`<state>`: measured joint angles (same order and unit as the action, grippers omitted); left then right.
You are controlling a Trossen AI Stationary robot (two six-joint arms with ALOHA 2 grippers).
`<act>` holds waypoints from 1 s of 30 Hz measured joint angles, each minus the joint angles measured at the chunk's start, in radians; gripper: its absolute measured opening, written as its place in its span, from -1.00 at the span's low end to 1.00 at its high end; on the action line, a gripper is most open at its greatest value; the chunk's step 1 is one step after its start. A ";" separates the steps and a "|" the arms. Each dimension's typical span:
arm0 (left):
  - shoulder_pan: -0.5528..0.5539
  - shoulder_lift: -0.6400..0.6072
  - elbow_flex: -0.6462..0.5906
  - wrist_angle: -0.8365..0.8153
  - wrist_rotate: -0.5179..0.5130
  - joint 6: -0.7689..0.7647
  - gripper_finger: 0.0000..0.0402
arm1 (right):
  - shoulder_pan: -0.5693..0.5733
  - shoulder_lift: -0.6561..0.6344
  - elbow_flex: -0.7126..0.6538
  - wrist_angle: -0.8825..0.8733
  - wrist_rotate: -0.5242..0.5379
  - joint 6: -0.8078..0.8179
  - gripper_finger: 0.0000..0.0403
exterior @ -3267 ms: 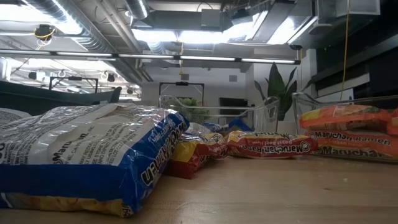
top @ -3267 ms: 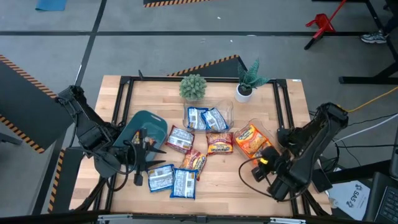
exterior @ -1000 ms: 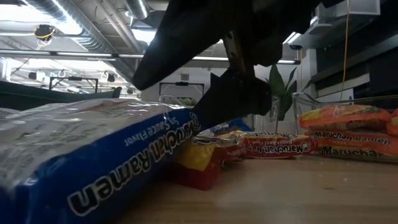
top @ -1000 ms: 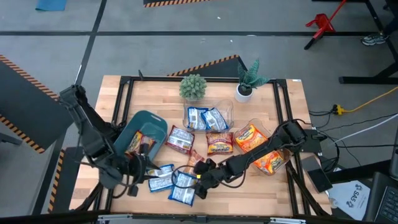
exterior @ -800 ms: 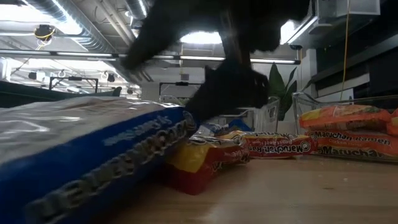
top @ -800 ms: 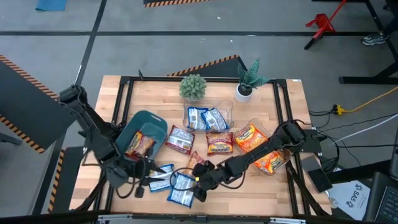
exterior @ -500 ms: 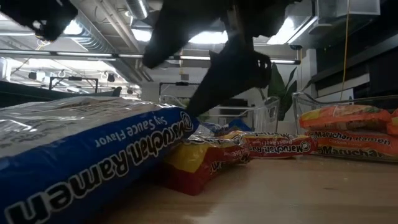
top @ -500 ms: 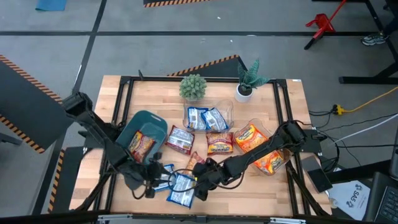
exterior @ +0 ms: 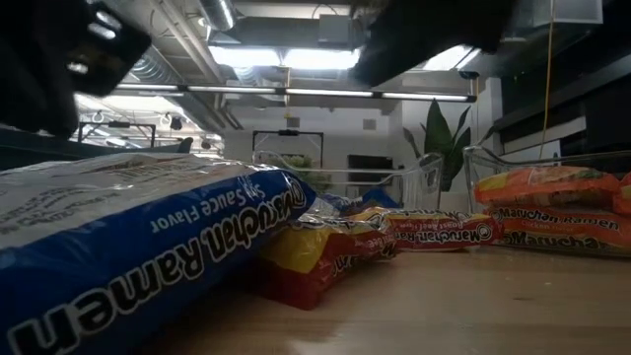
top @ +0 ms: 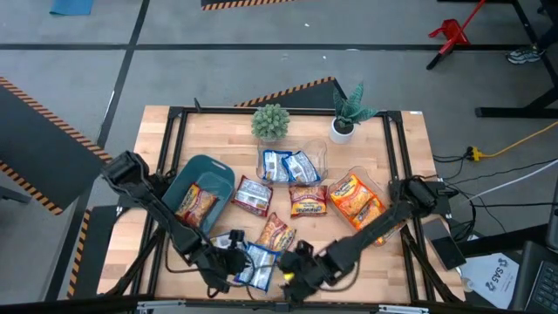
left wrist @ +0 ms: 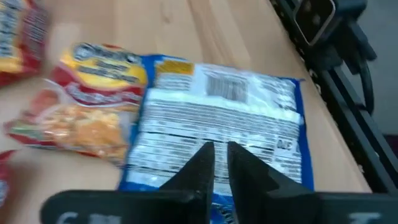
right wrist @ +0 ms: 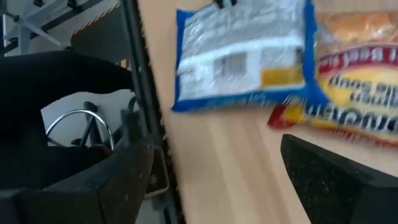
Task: Sort Maruchan noodles
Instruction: Stack the right blue noodle pack on top of the blue noodle pack in the left transparent bin
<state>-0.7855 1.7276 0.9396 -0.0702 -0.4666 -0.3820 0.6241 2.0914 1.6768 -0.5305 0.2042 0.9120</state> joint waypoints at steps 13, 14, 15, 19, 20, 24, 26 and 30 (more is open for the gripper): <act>0.112 0.036 0.003 -0.056 -0.032 0.008 -0.99 | 0.029 0.004 -0.003 -0.047 0.344 0.055 0.69; 0.121 0.036 0.003 -0.055 -0.046 0.012 -0.99 | 0.020 0.004 -0.003 -0.058 0.358 0.057 0.69; 0.132 0.036 0.003 -0.053 -0.055 0.016 -0.99 | 0.012 0.005 -0.003 -0.067 0.372 0.059 0.69; 0.166 0.035 0.003 -0.051 -0.075 0.028 -0.97 | -0.011 0.005 -0.003 -0.075 0.390 0.064 0.69; 0.172 0.035 0.003 -0.047 -0.084 0.040 -0.97 | -0.015 0.005 -0.003 -0.075 0.387 0.066 0.69; 0.176 0.016 0.008 -0.067 -0.095 0.052 -0.98 | -0.016 0.005 -0.003 -0.078 0.382 0.090 0.69; 0.156 -0.014 0.016 -0.078 -0.095 0.047 -0.99 | -0.007 0.005 -0.003 -0.080 0.380 0.102 0.69; 0.093 -0.100 0.029 -0.078 -0.097 0.034 -0.99 | 0.020 0.005 -0.003 -0.095 0.384 0.128 0.69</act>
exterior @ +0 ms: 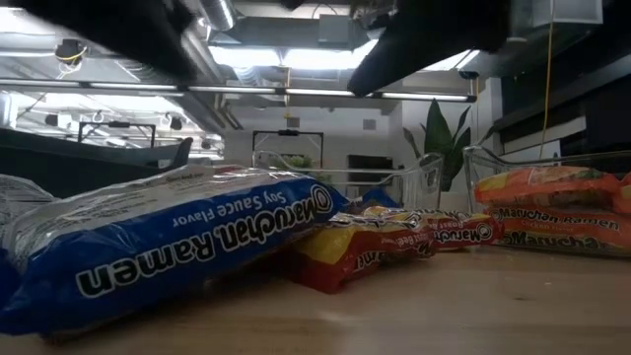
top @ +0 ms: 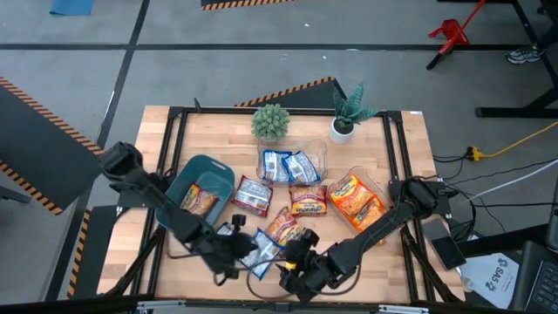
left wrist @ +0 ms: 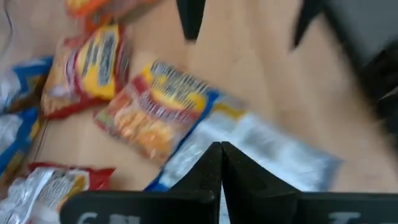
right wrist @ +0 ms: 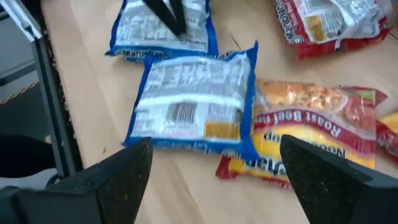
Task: Sort Maruchan noodles
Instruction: Stack the right blue noodle pack on top of the blue noodle pack in the left transparent bin
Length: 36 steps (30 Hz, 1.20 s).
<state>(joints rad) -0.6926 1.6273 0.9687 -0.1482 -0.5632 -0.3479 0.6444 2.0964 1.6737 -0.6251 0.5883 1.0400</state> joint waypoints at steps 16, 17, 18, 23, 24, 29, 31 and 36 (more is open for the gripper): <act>-0.165 0.149 -0.001 -0.021 -0.033 -0.124 -1.00 | 0.009 0.001 0.000 -0.032 0.059 0.132 0.69; -0.165 0.157 -0.001 -0.017 -0.046 -0.132 -1.00 | 0.009 0.001 0.000 -0.031 0.060 0.133 0.69; -0.163 0.167 -0.001 -0.018 -0.059 -0.140 -1.00 | 0.008 0.001 0.000 -0.030 0.066 0.134 0.69; -0.147 0.207 -0.001 -0.013 -0.091 -0.170 -1.00 | 0.008 0.001 0.000 -0.029 0.076 0.134 0.69; -0.144 0.217 0.000 -0.006 -0.092 -0.175 -1.00 | 0.008 0.001 0.000 -0.029 0.077 0.134 0.69; -0.146 0.251 0.004 0.042 -0.084 -0.220 -1.00 | 0.008 0.001 0.000 -0.029 0.078 0.134 0.69; -0.150 0.255 0.003 0.045 -0.092 -0.238 -1.00 | 0.004 0.001 0.000 -0.029 0.081 0.135 0.69; -0.164 0.256 0.003 0.037 -0.096 -0.284 -1.00 | -0.012 0.033 0.000 -0.025 0.056 0.158 0.69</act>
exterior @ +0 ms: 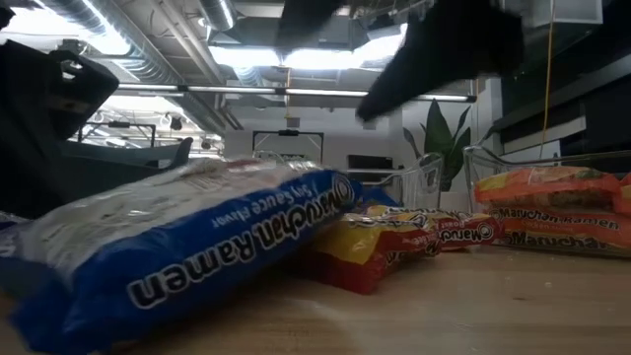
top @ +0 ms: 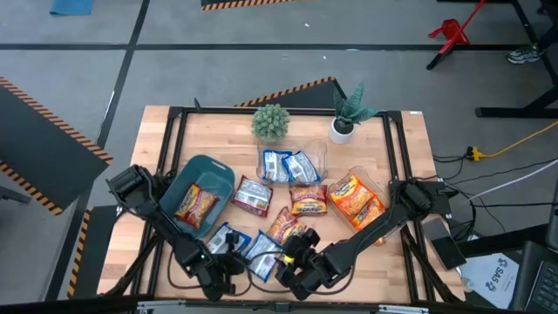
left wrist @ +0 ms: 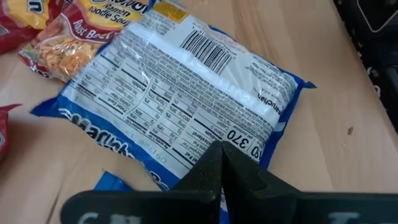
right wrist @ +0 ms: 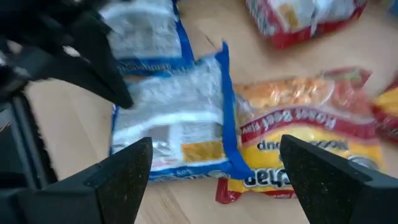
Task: Sort Maruchan noodles
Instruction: Stack the right blue noodle pack on top of the blue noodle pack in the left transparent bin
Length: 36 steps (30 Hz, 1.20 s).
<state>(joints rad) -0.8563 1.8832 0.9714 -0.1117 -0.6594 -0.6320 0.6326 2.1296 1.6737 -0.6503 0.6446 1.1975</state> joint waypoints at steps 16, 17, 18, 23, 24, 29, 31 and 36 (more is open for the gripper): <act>-0.008 0.012 -0.002 -0.009 -0.008 -0.048 -1.00 | -0.018 0.036 0.017 -0.008 0.034 0.073 0.69; -0.009 0.016 -0.003 -0.008 -0.006 -0.049 -1.00 | -0.018 0.036 0.020 -0.001 0.034 0.071 0.69; -0.011 0.019 -0.004 -0.007 0.000 -0.055 -1.00 | -0.018 0.036 0.021 0.000 0.030 0.071 0.69; -0.024 0.045 -0.002 0.006 -0.015 -0.115 -1.00 | -0.025 0.039 0.018 0.007 0.018 0.097 0.69; -0.027 0.046 -0.002 0.007 -0.020 -0.119 -1.00 | -0.025 0.040 0.017 -0.001 0.019 0.100 0.69; -0.041 0.048 -0.004 0.010 -0.031 -0.136 -1.00 | -0.027 0.042 0.016 0.000 0.045 0.101 0.69; -0.045 0.048 -0.004 0.009 -0.028 -0.149 -1.00 | -0.031 0.042 0.016 0.001 0.044 0.099 0.69; -0.048 0.048 -0.005 0.010 -0.031 -0.151 -1.00 | -0.031 0.041 0.016 0.030 0.045 0.049 0.69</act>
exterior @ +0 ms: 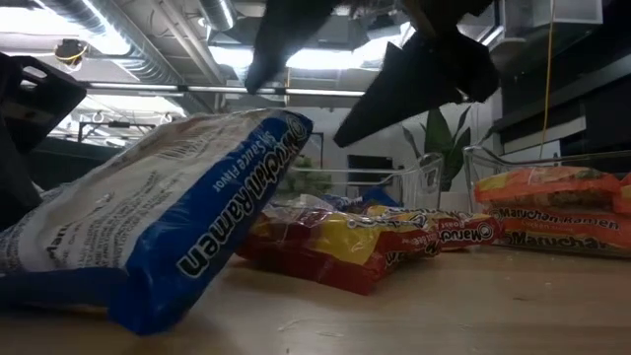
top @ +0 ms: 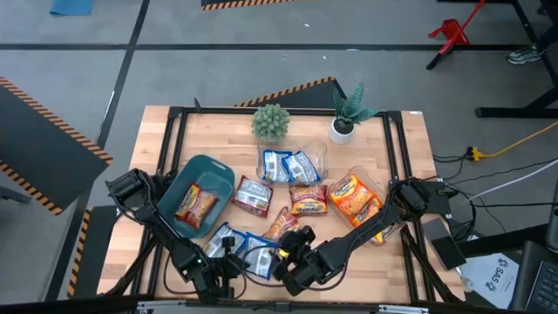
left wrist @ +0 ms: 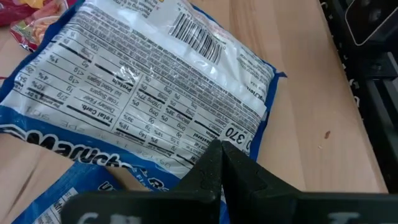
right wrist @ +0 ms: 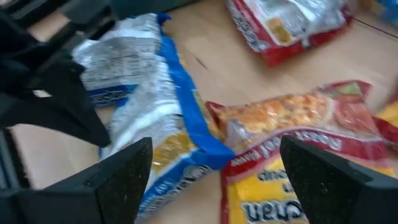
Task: Sort Maruchan noodles
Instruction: Stack the right blue noodle pack on top of the blue noodle pack in the left transparent bin
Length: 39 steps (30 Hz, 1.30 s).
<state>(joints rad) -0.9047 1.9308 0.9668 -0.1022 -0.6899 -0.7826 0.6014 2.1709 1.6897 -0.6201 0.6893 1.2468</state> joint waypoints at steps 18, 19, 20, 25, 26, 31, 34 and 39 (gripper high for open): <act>0.000 0.000 -0.001 0.005 -0.002 0.000 -1.00 | -0.067 0.012 -0.010 0.130 -0.097 -0.207 0.69; 0.000 0.000 -0.001 0.005 -0.003 0.000 -1.00 | -0.071 0.012 -0.010 0.130 -0.116 -0.215 0.69; 0.000 0.001 -0.001 0.005 -0.004 0.003 -1.00 | -0.074 0.012 -0.010 0.129 -0.135 -0.229 0.69; 0.000 0.001 -0.001 0.005 -0.009 0.005 -1.00 | -0.097 0.012 -0.022 0.182 -0.248 -0.287 0.69; 0.000 0.001 -0.001 0.005 -0.010 0.005 -1.00 | -0.101 0.012 -0.033 0.203 -0.274 -0.295 0.69; -0.001 0.001 -0.001 0.005 -0.013 0.007 -1.00 | -0.122 0.012 -0.100 0.345 -0.378 -0.310 0.69; 0.000 0.002 -0.001 0.005 -0.015 0.007 -1.00 | -0.127 0.012 -0.117 0.364 -0.397 -0.310 0.64; 0.000 0.002 -0.001 0.005 -0.018 0.007 -1.00 | -0.127 0.012 -0.115 0.366 -0.413 -0.328 0.41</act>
<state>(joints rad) -0.9047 1.9327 0.9657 -0.0969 -0.7080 -0.7757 0.4747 2.1830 1.5745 -0.2543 0.2760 0.9186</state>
